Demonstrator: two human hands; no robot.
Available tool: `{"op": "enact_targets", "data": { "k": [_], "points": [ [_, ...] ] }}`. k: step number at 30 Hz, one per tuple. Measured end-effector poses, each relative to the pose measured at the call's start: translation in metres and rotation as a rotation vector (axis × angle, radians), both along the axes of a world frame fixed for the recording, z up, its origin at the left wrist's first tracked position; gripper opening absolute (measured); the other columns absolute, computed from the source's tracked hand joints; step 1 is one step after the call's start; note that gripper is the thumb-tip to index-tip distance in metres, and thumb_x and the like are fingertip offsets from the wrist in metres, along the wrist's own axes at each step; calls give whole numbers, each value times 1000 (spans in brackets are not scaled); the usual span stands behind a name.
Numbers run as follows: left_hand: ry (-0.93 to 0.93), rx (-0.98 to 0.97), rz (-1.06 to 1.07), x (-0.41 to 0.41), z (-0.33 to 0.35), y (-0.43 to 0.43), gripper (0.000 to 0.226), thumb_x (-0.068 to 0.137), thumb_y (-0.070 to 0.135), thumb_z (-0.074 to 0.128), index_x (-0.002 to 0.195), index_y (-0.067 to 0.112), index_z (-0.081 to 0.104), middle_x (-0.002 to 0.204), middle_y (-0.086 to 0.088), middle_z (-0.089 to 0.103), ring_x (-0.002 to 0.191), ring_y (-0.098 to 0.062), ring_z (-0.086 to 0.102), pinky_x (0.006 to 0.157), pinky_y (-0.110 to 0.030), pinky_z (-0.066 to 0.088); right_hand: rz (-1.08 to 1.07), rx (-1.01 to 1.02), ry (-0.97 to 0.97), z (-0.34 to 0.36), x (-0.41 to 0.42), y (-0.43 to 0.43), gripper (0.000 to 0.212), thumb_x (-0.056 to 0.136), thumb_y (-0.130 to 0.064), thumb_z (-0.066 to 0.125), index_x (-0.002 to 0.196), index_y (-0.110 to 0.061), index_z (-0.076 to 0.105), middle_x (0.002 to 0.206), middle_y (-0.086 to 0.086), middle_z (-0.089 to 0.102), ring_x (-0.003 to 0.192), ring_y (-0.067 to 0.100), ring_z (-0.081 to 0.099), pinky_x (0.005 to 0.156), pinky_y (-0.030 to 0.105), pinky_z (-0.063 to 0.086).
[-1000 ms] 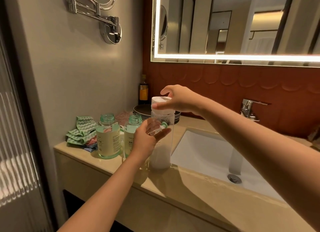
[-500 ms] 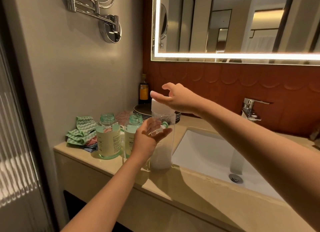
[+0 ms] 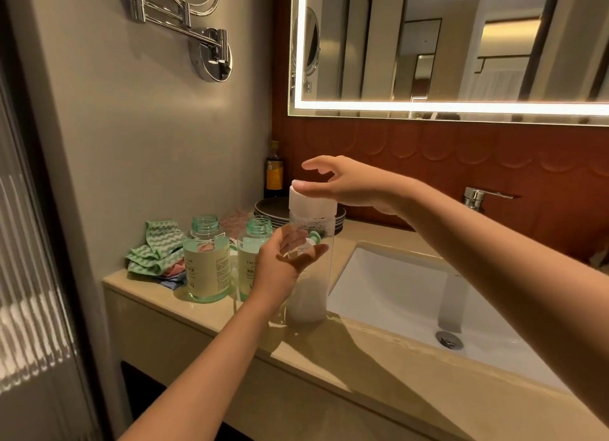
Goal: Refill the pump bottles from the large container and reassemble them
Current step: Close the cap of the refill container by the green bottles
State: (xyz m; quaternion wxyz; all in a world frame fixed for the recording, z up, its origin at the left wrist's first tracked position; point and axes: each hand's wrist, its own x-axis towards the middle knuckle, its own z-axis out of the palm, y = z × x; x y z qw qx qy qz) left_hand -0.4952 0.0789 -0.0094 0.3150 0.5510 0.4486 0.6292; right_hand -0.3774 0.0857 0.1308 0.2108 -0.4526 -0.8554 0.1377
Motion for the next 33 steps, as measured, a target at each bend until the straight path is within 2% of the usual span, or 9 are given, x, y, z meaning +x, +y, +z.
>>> {"op": "enact_targets", "data": {
  "k": [3, 6, 11, 14, 20, 24, 26, 29, 33],
  "points": [
    [1, -4, 7, 0, 0, 0, 71, 64, 33, 76, 126, 14, 50, 119, 1, 61, 112, -13, 56, 82, -15, 45, 50, 6, 13, 1, 2, -1, 56, 87, -39, 59, 137, -19, 43, 139, 3, 47, 118, 16, 47, 87, 25, 37],
    [-3, -1, 13, 1, 0, -1, 77, 56, 42, 74, 125, 14, 51, 118, 0, 62, 111, -13, 56, 90, -24, 44, -32, 197, -37, -8, -3, 0, 61, 82, -51, 58, 129, -13, 51, 127, 7, 56, 102, 14, 51, 76, 22, 43],
    [-25, -2, -21, 1, 2, -2, 56, 73, 15, 74, 124, 10, 51, 115, -1, 60, 109, -14, 55, 68, -7, 48, 8, -14, -47, 3, -1, 0, 64, 88, -53, 49, 142, -22, 33, 147, 5, 34, 130, 23, 38, 101, 36, 37],
    [10, 12, 4, 0, 0, 0, 65, 69, 27, 76, 126, 12, 50, 117, 1, 61, 110, -12, 55, 72, -9, 46, 59, -88, 5, 10, 4, -2, 56, 89, -34, 58, 140, -24, 37, 143, 2, 42, 117, 15, 44, 88, 29, 41],
    [-12, 13, 3, 0, 0, 0, 81, 57, 40, 74, 128, 11, 49, 118, -1, 62, 111, -13, 56, 85, -17, 44, -43, 195, -59, -5, -6, 2, 55, 85, -51, 55, 121, -9, 58, 114, 8, 60, 103, 21, 57, 71, 25, 49],
    [3, 15, -12, 0, 0, 0, 80, 58, 39, 73, 129, 11, 49, 119, 0, 61, 112, -13, 56, 86, -18, 45, 38, 31, -134, 0, 1, 1, 65, 91, -54, 41, 143, -15, 36, 145, 7, 38, 132, 26, 38, 101, 35, 38],
    [18, 20, -1, 0, 0, 0, 79, 60, 40, 73, 129, 10, 48, 120, 0, 61, 112, -14, 56, 87, -19, 44, 112, -85, -114, 4, 6, 1, 60, 92, -45, 45, 145, -21, 30, 151, 0, 31, 136, 21, 31, 104, 33, 33],
    [10, 16, 7, 0, 0, 1, 76, 63, 37, 74, 129, 11, 48, 121, -1, 61, 112, -13, 56, 87, -19, 43, 116, -24, -104, 1, 8, 6, 54, 91, -35, 55, 140, -19, 40, 143, 1, 43, 125, 18, 43, 90, 25, 38],
    [4, 17, 6, 0, -1, 1, 78, 60, 39, 74, 128, 11, 49, 120, -1, 61, 112, -13, 56, 86, -16, 43, 1, 251, -284, -7, -5, 10, 62, 85, -57, 49, 122, -7, 57, 116, 7, 60, 99, 20, 56, 76, 28, 48]
  ]
}}
